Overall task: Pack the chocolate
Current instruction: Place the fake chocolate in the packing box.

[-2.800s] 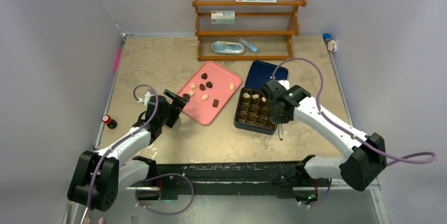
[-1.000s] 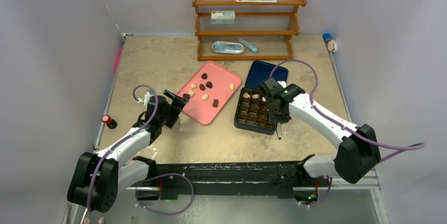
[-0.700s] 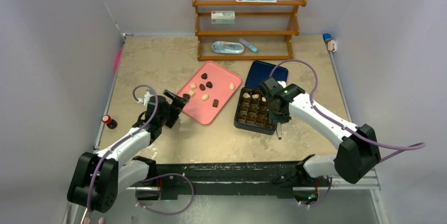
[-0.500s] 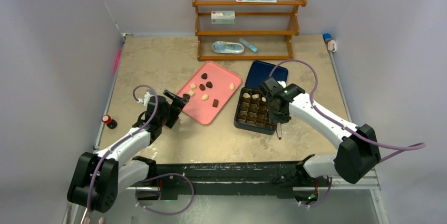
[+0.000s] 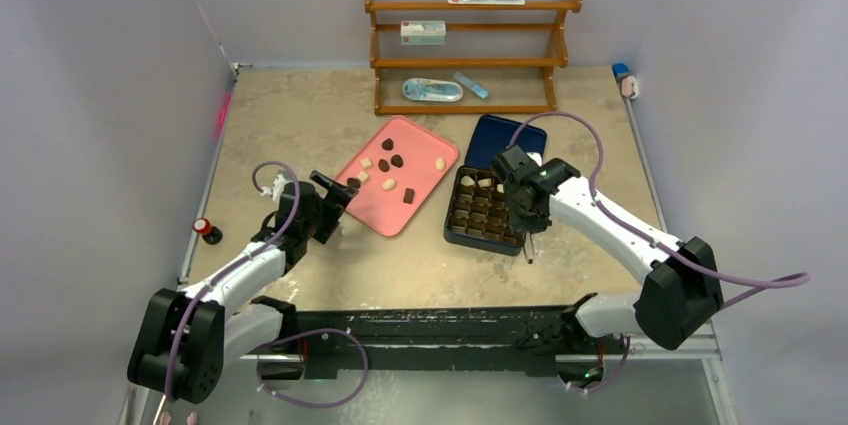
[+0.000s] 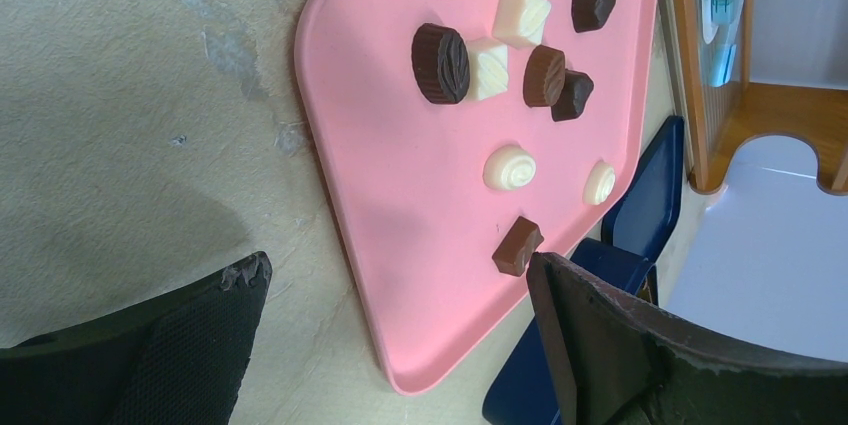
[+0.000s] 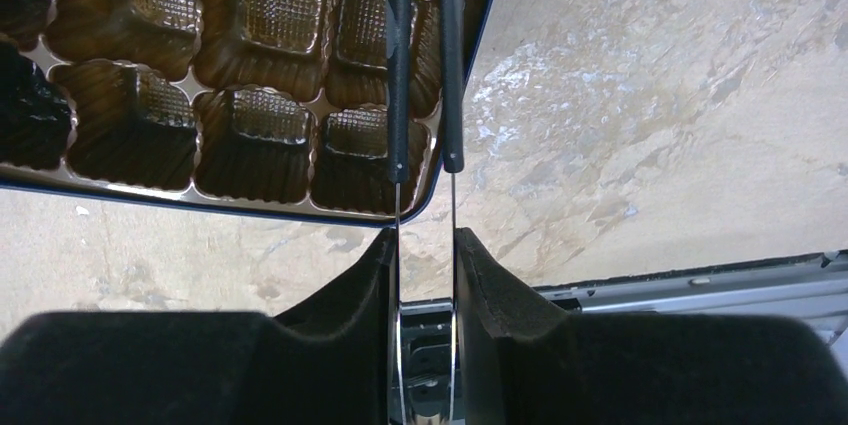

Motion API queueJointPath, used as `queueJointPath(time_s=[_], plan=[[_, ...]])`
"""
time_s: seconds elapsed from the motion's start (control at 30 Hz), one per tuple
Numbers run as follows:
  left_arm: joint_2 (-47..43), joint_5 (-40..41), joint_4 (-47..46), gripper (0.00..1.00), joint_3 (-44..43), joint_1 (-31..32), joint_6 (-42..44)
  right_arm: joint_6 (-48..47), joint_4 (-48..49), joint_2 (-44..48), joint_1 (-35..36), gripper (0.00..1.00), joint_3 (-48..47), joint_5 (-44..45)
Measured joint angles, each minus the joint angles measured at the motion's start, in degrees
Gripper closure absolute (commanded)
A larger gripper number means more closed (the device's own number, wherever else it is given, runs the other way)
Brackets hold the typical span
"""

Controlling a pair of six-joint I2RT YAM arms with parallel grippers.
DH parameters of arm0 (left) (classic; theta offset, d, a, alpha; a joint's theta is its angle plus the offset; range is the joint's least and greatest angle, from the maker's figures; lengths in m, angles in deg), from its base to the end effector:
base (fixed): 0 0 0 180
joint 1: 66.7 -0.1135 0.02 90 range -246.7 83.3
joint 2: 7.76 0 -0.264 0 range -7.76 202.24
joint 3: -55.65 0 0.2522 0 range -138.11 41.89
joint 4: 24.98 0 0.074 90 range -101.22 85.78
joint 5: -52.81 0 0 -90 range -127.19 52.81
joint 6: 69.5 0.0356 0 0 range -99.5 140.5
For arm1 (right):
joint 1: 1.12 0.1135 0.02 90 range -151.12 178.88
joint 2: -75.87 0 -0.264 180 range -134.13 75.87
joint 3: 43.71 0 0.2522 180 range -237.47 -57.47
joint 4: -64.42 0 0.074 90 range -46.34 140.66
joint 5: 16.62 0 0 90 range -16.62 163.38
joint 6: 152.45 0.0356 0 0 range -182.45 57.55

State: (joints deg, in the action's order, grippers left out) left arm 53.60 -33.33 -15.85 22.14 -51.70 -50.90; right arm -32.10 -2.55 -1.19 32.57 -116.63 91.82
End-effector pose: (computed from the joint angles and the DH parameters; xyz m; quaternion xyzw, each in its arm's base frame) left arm 0.1976 -0.0505 0.1615 -0.4359 0.7811 -0.2834 0.3458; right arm 0.2120 0.1278 0.2506 -0.0021 0.9741 -0.0481 0.2211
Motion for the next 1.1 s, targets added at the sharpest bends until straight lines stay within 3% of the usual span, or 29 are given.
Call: queueJointPath(time_s=[0.4, 0.6, 0.83, 1.1], plan=[[0.00, 0.13, 0.07, 0.01, 0.00, 0.00, 0.00, -3.26, 0.26, 4.55, 0.20, 0.84, -3.02, -1.05], [-0.68, 0.96, 0.63, 0.01, 0.00, 0.00, 0.00, -5.57, 1.36, 4.17, 3.89, 0.85, -6.58, -3.34], [-1.51, 1.53, 1.66, 0.01, 0.00, 0.00, 0.00, -7.65, 4.00, -4.26, 9.79, 0.82, -14.58, -5.40], [-1.73, 1.95, 2.27, 0.01, 0.00, 0.00, -0.02, -10.03, 6.82, -16.06, 11.63, 0.71, -23.71, -8.26]])
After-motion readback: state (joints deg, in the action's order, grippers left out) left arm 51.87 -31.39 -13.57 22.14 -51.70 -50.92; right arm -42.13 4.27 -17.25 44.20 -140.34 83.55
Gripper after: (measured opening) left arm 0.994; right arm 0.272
